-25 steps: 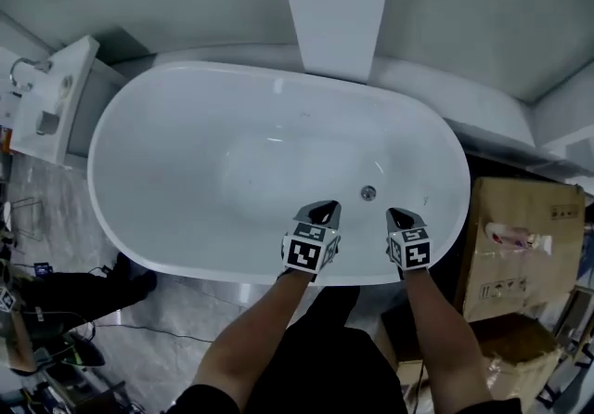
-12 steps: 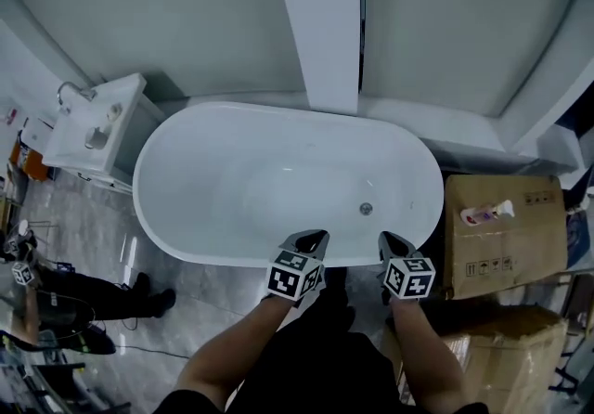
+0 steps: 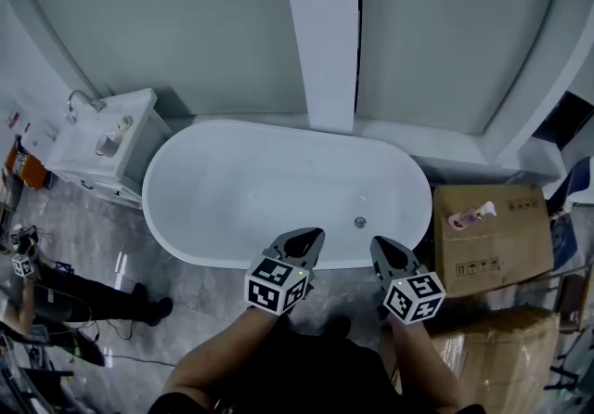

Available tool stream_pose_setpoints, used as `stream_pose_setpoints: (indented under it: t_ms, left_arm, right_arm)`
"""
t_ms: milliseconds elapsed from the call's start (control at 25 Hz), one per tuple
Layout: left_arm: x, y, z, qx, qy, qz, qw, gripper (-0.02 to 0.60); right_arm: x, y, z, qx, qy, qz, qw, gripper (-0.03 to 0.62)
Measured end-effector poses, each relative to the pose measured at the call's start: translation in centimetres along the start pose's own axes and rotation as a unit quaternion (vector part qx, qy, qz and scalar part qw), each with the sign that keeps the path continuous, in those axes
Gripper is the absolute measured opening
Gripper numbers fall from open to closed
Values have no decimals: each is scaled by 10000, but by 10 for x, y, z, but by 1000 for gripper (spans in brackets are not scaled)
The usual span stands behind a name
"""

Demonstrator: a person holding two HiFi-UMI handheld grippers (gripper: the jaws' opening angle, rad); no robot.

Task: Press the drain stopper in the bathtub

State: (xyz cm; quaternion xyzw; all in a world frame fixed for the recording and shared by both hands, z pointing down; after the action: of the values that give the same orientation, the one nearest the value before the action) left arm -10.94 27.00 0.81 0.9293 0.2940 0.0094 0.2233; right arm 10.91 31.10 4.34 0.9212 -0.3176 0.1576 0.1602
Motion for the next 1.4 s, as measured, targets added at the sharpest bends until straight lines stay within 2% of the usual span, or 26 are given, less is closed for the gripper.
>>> stream_pose_setpoints:
  t_ms: [200,360,480,600,760,1000,1200,1400]
  left_arm:
    - [-30,-69,29,558,301,361,9973,14]
    - [-68,-125,40,963,285,517,9936,14]
    - [-103,-149,42,1010,215,520,9933,14]
    - [-134,-160,35,971,120,501,9939,14]
    - [-160,-165,32,1039,186,584,9927,14]
    - [-172,-158,43,1233,407,754,9887,14]
    - [-161,-150,47,1303,343,775,9878,14]
    - [-146,-145,45,1246,285,788,9887,14]
  right_arm:
    - [-61,8,25,386,-457,347,9976,12]
    - [-119,29,41,609,-908,628,9920,12]
    - [-152,51,59,868,-892,748,9894,12]
    - [-172,68,66,1014,-824,663,9892,12]
    - [-179,68,66,980,-946,363,9900,12]
    - [-167,45,64,927,-1140,-122,9891,11]
    - [-164,38,70,824,-1430,-55,9863,11]
    - [-155,37,70,771,-1397,136,9871,11]
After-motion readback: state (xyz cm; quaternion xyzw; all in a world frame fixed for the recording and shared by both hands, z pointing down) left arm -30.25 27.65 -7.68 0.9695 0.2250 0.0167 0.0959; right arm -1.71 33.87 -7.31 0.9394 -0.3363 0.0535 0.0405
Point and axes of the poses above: the fingertips, and each gripper's own axes: y forward along the fingers, x to its right, z out of its top, the point moved 9 cm from there along -y, backward along the fingers, and after that the axes turned 10 degrees about z, right-handed, at the moved point
